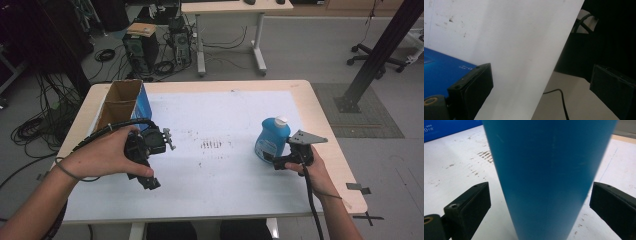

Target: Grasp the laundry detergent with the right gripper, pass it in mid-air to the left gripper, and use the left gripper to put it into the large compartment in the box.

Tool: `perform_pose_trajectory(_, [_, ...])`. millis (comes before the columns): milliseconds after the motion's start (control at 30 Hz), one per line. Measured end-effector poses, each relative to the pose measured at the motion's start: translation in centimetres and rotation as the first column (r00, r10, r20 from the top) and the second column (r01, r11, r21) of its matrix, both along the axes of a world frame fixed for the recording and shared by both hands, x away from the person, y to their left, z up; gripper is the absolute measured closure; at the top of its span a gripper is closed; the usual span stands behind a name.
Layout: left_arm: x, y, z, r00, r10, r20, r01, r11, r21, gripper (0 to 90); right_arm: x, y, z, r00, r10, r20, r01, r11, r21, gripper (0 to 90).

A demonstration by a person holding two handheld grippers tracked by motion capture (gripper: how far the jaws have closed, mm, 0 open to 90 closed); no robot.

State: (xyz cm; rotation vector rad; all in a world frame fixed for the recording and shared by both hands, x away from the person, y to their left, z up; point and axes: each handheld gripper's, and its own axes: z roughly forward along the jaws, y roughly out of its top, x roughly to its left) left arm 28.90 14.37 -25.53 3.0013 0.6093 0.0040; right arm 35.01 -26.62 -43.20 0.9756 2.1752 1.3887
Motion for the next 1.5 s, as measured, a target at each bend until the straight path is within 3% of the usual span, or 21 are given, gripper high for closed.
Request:
perform_pose_trajectory(500, [0.02, -0.24, 0.06, 1.0, -0.009, -0.003, 0.009, 0.9999, 0.011, 5.0, 0.06, 0.24, -0.12, 1.0, 0.004, 0.0, -0.004, 1.0, 0.006, 6.4])
perform_pose_trajectory(1500, [-0.15, -0.33, 0.17, 1.0, -0.009, -0.004, 0.009, 0.9998, 0.018, 5.0, 0.27, 0.38, -0.38, 0.9997, 0.001, 0.024, -0.001, 1.0, 0.003, 28.3])
